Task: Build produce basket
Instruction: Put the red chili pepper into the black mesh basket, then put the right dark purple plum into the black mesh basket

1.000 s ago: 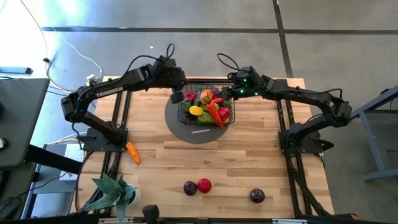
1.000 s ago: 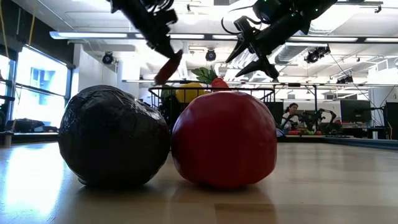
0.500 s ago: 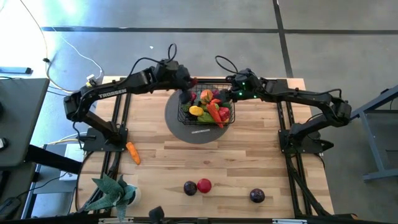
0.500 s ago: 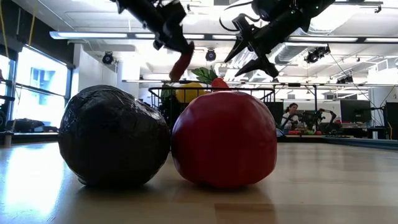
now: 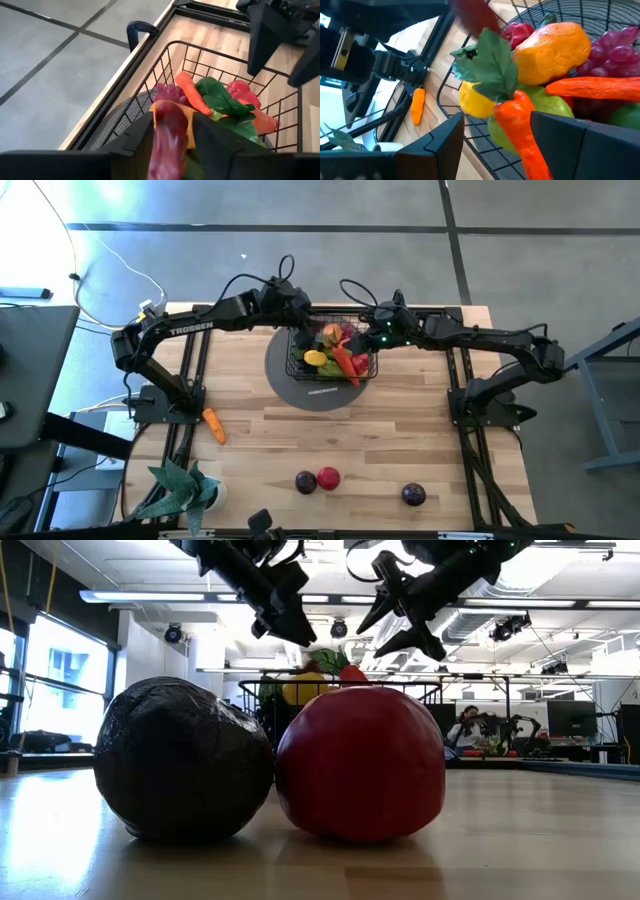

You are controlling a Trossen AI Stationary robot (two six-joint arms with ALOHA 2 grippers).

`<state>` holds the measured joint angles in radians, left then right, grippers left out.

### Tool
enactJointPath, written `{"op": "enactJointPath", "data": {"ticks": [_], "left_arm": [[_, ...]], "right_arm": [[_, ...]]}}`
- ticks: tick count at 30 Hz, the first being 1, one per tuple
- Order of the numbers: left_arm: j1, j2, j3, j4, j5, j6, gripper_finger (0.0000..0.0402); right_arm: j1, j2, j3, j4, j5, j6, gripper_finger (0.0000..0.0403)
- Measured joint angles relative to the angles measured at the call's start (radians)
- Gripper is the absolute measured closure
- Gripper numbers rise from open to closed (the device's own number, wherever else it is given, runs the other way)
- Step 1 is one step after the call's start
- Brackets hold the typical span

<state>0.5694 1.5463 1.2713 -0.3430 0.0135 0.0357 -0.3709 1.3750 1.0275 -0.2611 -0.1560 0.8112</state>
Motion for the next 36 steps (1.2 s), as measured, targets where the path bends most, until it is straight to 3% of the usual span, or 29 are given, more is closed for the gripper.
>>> {"op": "enactJointPath", "data": {"ticks": [11,16,23,36], "left_arm": [[0.001,-0.009,0.000,-0.011,0.002,0.001,0.0201],[0.000,-0.069,0.000,-0.047,0.004,0.037,0.0201],[-0.002,-0.170,0.000,-0.135,0.002,0.054,0.0200],[-0.063,-0.256,0.000,-0.319,0.010,0.057,0.0201]], "right_arm": [[0.059,0.000,0.000,0.000,0.050,0.000,0.0192],[0.106,0.000,0.000,0.000,0.055,-0.001,0.0192],[0.218,-0.002,0.001,0.041,0.168,-0.057,0.0192],[0.480,-0.002,0.001,-0.087,0.140,0.091,0.0192]]}}
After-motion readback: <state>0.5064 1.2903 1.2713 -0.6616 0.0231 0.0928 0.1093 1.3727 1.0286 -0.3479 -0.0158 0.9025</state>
